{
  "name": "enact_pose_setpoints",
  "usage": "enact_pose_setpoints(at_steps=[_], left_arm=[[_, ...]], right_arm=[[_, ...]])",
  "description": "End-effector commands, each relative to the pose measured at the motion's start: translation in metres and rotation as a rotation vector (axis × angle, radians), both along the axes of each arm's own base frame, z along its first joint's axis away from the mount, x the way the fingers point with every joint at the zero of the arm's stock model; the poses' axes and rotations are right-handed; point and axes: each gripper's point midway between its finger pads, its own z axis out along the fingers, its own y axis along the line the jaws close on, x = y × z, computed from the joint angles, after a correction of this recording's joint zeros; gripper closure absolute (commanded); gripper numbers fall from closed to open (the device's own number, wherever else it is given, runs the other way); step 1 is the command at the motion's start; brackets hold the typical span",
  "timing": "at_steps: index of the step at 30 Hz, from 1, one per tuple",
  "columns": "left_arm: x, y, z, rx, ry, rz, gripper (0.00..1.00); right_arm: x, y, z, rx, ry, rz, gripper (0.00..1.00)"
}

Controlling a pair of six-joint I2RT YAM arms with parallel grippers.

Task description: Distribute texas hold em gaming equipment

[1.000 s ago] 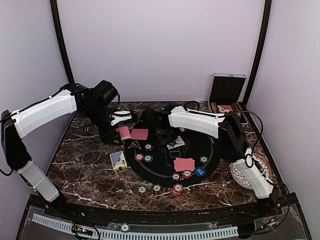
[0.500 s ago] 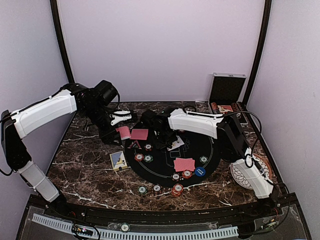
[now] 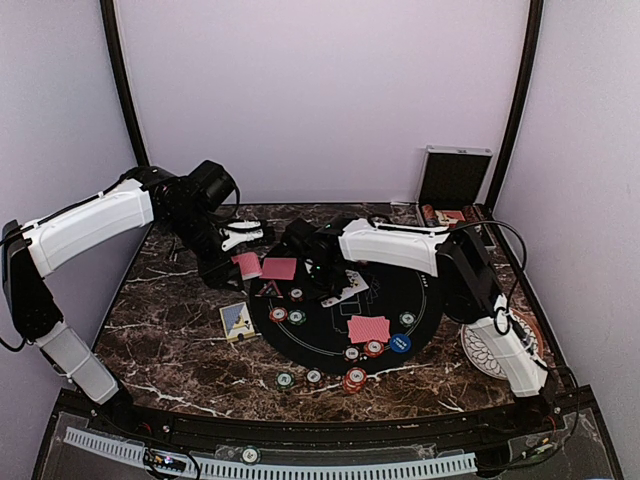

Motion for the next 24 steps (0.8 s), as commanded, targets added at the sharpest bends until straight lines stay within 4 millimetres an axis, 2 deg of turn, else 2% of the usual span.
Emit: enact_pose_setpoints(at_steps=[1,5,10,11,16,19,20,21,22,24], left_arm=[[-0.003,0.001,0.018,-0.032,-0.020,0.000,1.00],[-0.003,0.001,0.018,-0.034,-0.019,0.000,1.00],[-0.004,0.000,0.019,-0.038,-0.018,-0.001,1.00],[-0.003,0.001,0.020,-0.038,-0.019,-0.001,1.00],[-0.003,0.001,0.020,-0.038,-0.019,0.000,1.00],[-0.003,0.000,0.021,-0.040,-0.023,0.001,1.00],[-0.002,0.000,0.021,-0.041,-0.025,0.001,1.00],[-0.002,0.000,0.022,-0.043,-0.028,0.001,1.00],[-0.002,0.000,0.022,-0.042,-0.030,0.001,1.00],[-0.001,0.000,0.023,-0.045,-0.035,0.003,1.00]], right_arm=[[-0.014,0.014,0.017,0.093,0.038,0.010,0.76],[-0.014,0.017,0.029,0.131,0.038,0.011,0.70],[-0.011,0.021,0.061,0.204,0.007,0.009,0.52],[-0.010,0.020,0.068,0.219,-0.003,0.006,0.47],[-0.002,0.016,0.110,0.321,-0.061,-0.006,0.04],[0.002,0.013,0.136,0.435,-0.084,-0.034,0.02],[0.005,0.018,0.149,0.530,-0.080,-0.038,0.02],[0.002,0.018,0.155,0.619,-0.041,-0.037,0.02],[-0.002,0.011,0.147,0.703,0.019,-0.054,0.01],[-0.003,0.003,0.157,0.942,0.099,-0.093,0.01]])
